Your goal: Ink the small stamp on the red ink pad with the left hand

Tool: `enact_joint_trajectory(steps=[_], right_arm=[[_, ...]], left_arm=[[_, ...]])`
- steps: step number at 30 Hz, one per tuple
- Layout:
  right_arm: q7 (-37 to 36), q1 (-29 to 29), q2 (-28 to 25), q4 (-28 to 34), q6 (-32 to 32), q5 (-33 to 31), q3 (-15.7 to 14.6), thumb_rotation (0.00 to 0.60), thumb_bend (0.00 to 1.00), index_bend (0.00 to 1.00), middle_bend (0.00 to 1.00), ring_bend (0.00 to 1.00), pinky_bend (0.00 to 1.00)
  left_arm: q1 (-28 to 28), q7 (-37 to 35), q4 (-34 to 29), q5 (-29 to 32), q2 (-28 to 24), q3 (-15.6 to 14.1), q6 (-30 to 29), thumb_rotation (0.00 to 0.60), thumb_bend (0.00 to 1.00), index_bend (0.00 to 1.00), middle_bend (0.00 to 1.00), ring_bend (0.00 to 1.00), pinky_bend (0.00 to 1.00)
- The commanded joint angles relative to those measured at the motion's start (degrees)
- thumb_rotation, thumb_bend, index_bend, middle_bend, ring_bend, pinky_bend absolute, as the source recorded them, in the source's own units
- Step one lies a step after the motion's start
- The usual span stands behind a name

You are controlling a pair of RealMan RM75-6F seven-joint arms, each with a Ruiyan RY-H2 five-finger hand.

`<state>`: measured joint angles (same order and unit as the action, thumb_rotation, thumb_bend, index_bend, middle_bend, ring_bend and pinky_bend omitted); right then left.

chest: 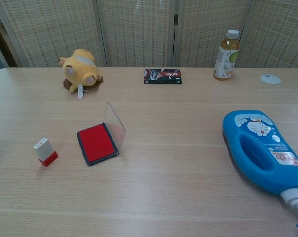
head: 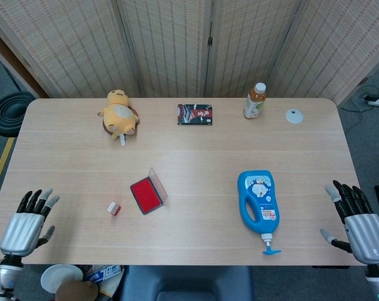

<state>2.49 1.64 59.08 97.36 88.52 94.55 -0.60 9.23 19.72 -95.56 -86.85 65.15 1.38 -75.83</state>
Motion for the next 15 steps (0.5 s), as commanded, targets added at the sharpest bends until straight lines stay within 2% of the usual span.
enact_joint_trajectory(steps=[1,5,10,15], right_arm=[[-0.3,0.64,0.05,-0.35,-1.09,-0.63,0.33,0.6,0.19,0.0,0.0,0.0,0.0],[-0.17,1.15,0.27,-0.49,-2.06,-0.78,0.35,0.6,0.19,0.0,0.0,0.0,0.0],[0.1,0.94,0.23,-0.26,-1.74,-0.17,0.0,0.6,0.19,0.0,0.0,0.0,0.0],[-0.58,0.49,-0.15,-0.31,-0.75,0.36,-0.18,0.6,0.19,0.0,0.0,0.0,0.0]], left_arm=[[4.59,0.86,-3.33,0.18,-2.29,0.17,6.19,0.6,0.33,0.16,0.0,0.0,0.0],[7.7,-0.9,-3.95,-0.09,-2.75,0.68,9.94,0.6,0.33,0.19,0.0,0.0,0.0],[11.32,0.13,-6.01,2.51,-2.6,0.84,16.03,0.6,0.33,0.17,0.0,0.0,0.0],[14.02,2.71,-5.41,4.24,-0.34,0.64,19.8,0.6,0.33,0.17,0.0,0.0,0.0]])
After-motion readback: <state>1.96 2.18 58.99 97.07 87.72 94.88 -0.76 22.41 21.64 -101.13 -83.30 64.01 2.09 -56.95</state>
